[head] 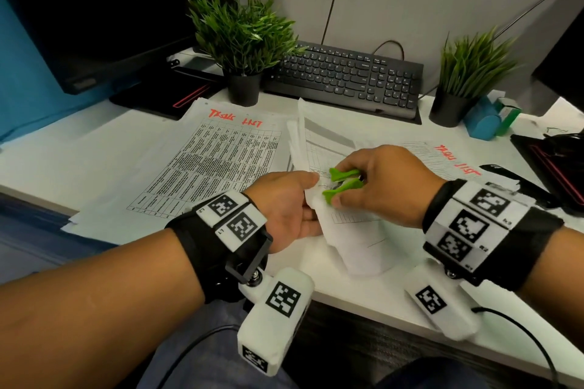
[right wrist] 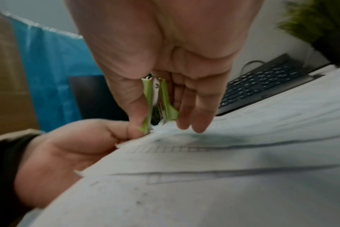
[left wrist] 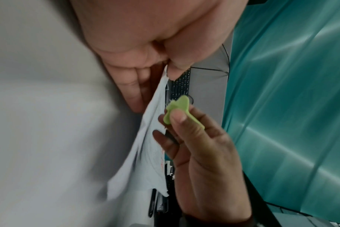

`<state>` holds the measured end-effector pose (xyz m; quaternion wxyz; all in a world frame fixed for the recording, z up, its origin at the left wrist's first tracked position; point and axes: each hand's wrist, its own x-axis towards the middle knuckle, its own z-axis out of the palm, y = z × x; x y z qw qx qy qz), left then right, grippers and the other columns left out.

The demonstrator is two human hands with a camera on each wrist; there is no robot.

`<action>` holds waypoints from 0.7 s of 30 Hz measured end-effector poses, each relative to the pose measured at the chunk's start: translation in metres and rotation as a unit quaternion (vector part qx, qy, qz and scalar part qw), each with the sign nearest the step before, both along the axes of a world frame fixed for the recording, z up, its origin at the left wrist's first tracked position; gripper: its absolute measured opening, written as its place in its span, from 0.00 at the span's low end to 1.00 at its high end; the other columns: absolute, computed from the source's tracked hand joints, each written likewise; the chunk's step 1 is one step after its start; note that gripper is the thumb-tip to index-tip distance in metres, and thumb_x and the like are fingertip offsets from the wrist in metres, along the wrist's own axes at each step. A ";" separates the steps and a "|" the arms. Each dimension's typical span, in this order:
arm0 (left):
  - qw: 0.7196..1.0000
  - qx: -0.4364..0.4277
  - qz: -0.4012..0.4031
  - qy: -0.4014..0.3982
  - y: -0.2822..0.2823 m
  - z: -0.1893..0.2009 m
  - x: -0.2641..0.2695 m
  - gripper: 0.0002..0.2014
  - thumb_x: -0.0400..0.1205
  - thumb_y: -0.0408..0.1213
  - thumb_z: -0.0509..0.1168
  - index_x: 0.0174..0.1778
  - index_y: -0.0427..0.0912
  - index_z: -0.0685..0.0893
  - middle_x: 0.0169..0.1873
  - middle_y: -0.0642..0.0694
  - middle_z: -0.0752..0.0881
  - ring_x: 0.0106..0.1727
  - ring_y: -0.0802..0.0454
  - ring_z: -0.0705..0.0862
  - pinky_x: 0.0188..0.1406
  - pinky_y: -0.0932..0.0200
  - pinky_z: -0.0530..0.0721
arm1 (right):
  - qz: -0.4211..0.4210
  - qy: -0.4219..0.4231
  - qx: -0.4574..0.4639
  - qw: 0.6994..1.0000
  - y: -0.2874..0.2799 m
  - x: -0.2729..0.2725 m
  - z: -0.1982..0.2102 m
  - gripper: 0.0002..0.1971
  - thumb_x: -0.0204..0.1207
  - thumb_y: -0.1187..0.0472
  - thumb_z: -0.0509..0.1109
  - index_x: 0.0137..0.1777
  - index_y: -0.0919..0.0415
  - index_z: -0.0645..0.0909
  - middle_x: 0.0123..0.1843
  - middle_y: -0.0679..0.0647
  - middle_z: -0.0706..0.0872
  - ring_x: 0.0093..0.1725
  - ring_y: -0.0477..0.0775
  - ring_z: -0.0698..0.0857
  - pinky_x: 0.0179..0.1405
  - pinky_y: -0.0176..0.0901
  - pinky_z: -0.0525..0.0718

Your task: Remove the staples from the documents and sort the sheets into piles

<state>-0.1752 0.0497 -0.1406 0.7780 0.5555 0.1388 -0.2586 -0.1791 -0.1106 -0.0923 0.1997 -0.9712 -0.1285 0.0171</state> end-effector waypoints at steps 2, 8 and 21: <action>1.000 -0.006 0.015 0.004 -0.001 0.008 0.004 0.16 0.91 0.37 0.58 0.70 0.35 0.83 0.57 0.35 0.93 0.42 0.42 0.94 0.31 0.50 0.92 | -0.032 0.014 0.064 0.997 -0.016 0.005 0.005 0.18 0.65 0.49 0.85 0.53 0.49 0.86 0.43 0.45 0.87 0.40 0.45 0.84 0.42 0.36 0.83; 0.999 0.030 0.033 -0.018 0.000 0.045 0.025 0.16 0.87 0.29 0.56 0.68 0.32 0.83 0.50 0.37 0.92 0.36 0.45 0.91 0.29 0.52 0.93 | -0.155 0.096 0.020 0.983 -0.091 0.012 0.010 0.18 0.67 0.54 0.83 0.56 0.43 0.83 0.54 0.50 0.85 0.52 0.53 0.85 0.53 0.52 0.87; 0.984 0.133 0.018 -0.119 -0.035 0.101 0.040 0.08 0.83 0.20 0.60 0.47 0.31 0.83 0.40 0.33 0.90 0.28 0.45 0.89 0.28 0.52 0.91 | -0.089 -0.024 0.159 0.983 -0.023 0.029 0.067 0.09 0.73 0.50 0.80 0.43 0.55 0.90 0.40 0.52 0.92 0.43 0.55 0.92 0.43 0.52 0.93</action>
